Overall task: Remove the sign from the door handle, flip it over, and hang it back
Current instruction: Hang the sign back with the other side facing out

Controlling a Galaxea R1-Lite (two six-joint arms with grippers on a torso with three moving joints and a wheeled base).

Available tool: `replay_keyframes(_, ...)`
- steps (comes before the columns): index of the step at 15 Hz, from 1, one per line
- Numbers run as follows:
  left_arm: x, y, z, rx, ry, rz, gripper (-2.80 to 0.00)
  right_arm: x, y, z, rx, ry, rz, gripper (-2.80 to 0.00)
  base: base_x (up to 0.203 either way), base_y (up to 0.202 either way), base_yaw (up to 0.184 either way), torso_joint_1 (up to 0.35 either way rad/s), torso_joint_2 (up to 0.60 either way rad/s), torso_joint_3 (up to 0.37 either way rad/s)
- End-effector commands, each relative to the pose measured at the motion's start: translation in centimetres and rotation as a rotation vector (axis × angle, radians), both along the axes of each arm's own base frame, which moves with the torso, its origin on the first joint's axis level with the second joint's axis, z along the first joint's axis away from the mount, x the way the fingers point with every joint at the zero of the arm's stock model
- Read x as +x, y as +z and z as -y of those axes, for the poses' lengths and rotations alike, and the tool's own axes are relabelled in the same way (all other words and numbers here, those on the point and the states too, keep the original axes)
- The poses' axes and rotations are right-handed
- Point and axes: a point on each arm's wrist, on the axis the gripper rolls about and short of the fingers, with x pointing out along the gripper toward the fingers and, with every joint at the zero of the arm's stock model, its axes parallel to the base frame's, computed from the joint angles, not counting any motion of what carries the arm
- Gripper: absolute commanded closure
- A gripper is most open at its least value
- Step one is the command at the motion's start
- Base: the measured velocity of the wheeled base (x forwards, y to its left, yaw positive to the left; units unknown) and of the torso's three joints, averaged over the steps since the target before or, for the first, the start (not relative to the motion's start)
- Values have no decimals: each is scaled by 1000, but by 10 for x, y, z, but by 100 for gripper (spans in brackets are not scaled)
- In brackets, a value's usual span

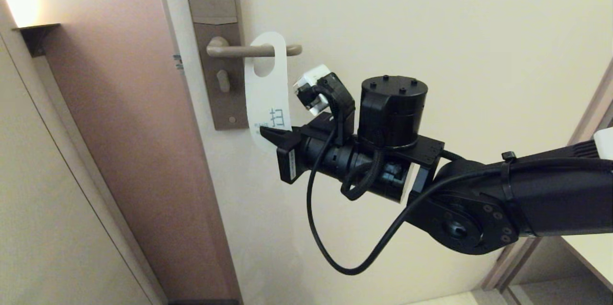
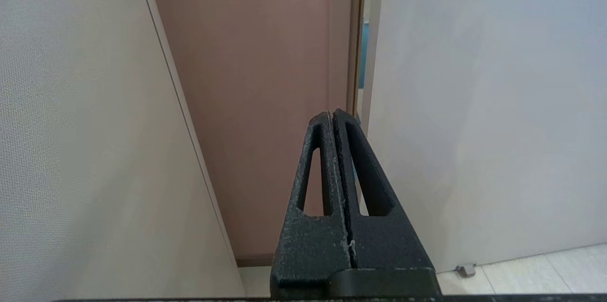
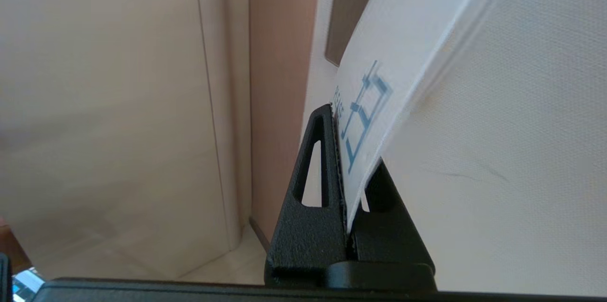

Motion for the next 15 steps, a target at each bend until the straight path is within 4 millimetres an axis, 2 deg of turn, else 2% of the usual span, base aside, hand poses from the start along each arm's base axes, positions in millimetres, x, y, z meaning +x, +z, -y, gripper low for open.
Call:
replay_keyframes(1,0,0,0,0,1,-1,0,0,-4,-4,-5,9,-6,0,0,0,0,0,0,0)
replay_keyframes(3,0,0,0,1,0,-1,0,1,-6,-5,-9,10,-10,0,0,0,0,0,0,0)
replay_keyframes(4,0,0,0,0,1,-2,0,1,-8,-5,-13,10,-11,-216,0,0,0,0,0,0)
replay_keyframes(5,0,0,0,0,0,-3,0,2,-9,-6,-12,9,-12,-280,0,0,0,0,0,0)
replay_keyframes(15,0,0,0,1,0,-1,0,1,-7,-5,-8,6,-13,-280,0,0,0,0,0,0)
